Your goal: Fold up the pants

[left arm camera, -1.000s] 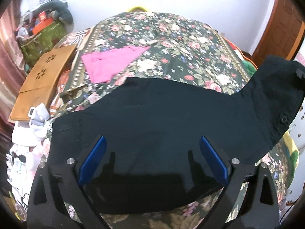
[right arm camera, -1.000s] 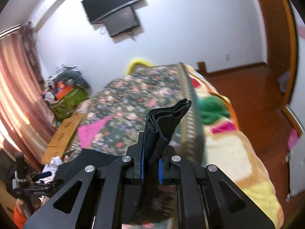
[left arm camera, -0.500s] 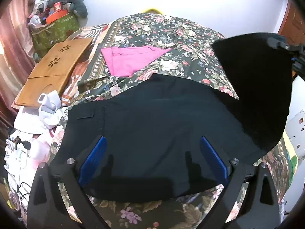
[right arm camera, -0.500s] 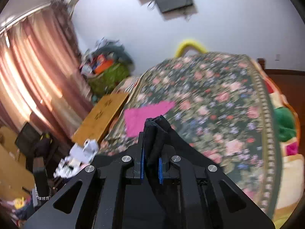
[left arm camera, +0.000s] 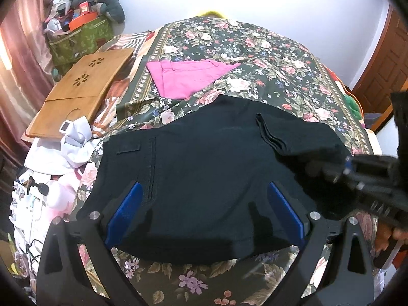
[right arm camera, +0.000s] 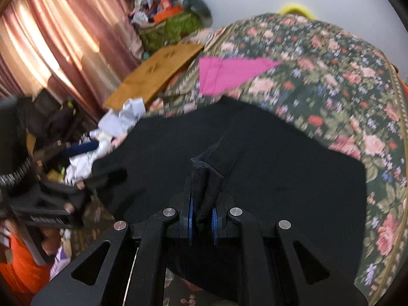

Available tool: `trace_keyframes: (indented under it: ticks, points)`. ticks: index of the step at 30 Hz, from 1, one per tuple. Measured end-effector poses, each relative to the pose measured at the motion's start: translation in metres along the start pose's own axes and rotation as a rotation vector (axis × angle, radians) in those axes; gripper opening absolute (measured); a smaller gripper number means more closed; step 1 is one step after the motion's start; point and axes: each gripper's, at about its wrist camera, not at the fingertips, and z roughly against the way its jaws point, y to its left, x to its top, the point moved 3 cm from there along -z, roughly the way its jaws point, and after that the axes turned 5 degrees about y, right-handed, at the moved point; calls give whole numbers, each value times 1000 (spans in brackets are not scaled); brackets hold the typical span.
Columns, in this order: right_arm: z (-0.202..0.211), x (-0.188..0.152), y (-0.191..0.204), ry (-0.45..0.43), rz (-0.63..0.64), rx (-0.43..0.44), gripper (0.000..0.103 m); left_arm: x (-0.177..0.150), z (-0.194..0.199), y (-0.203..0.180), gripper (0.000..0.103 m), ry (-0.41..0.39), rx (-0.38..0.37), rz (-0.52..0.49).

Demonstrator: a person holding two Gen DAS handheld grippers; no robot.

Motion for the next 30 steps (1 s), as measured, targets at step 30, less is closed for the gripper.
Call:
trace_keyframes:
  ticks: [30]
  points:
    - [95, 6, -86, -180, -71, -135, 49, 62, 3, -88, 99, -48, -61, -172]
